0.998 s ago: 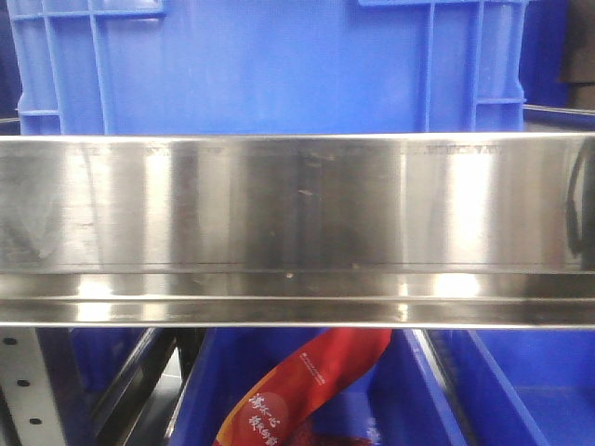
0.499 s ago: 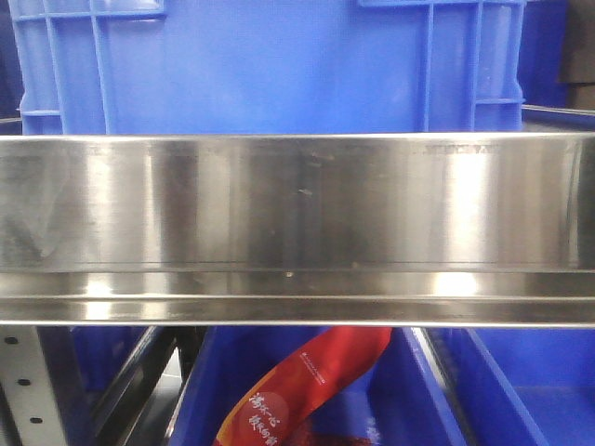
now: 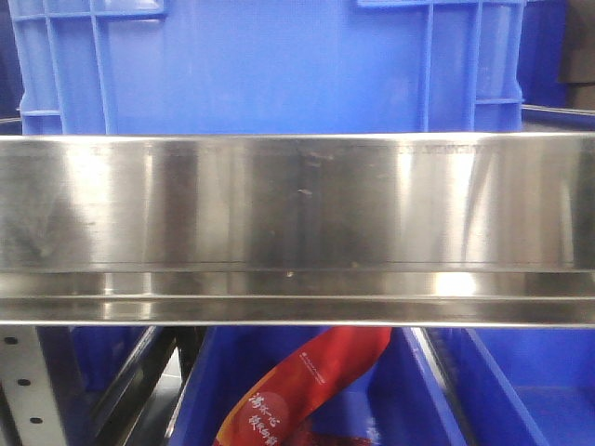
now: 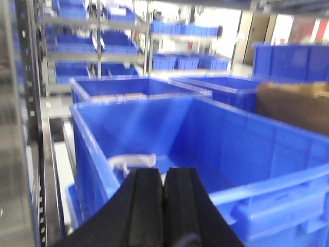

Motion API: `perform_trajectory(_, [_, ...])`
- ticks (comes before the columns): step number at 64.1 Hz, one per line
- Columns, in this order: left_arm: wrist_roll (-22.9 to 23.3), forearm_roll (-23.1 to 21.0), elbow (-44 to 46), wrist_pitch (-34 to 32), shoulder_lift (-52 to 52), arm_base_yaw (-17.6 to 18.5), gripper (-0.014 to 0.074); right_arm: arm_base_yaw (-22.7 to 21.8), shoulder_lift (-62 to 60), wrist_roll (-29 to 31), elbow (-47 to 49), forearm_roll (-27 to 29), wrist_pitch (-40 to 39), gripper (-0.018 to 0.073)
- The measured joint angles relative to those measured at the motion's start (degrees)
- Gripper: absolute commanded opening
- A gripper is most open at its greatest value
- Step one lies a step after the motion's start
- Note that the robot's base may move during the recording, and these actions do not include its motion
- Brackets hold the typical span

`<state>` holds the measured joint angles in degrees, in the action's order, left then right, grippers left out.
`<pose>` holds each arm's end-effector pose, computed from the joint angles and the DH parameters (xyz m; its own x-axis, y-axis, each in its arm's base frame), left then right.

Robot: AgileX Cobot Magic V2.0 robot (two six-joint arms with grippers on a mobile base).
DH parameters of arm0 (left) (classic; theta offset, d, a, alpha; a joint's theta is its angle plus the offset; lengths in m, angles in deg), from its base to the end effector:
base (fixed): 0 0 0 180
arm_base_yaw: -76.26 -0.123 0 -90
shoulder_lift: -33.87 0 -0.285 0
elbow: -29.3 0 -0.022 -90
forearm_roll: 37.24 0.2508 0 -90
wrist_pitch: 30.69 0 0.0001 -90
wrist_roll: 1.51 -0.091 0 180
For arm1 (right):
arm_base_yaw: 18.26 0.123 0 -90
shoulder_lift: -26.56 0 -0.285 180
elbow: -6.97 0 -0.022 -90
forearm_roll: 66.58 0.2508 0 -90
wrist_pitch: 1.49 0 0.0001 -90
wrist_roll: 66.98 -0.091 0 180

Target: Grab PVC pipe and place in blue bin

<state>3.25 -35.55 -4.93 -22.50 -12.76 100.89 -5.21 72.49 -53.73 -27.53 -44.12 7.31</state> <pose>0.1269 -0.0577 0.3932 -0.0071 -0.0560 -0.9984 0.4132 0.9091 -0.0539 0.1315 0.0360 0.3933 -0.0200 0.1552 -0.9877 -0.2827 0.9467 0.1545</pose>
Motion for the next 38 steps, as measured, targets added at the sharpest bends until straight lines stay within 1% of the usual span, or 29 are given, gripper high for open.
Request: perform_trajectory(38, [0.0,0.0,0.0,-0.4,0.1,0.0,-0.0111,0.0,-1.0,0.1,0.0,0.0,-0.5,-0.0168])
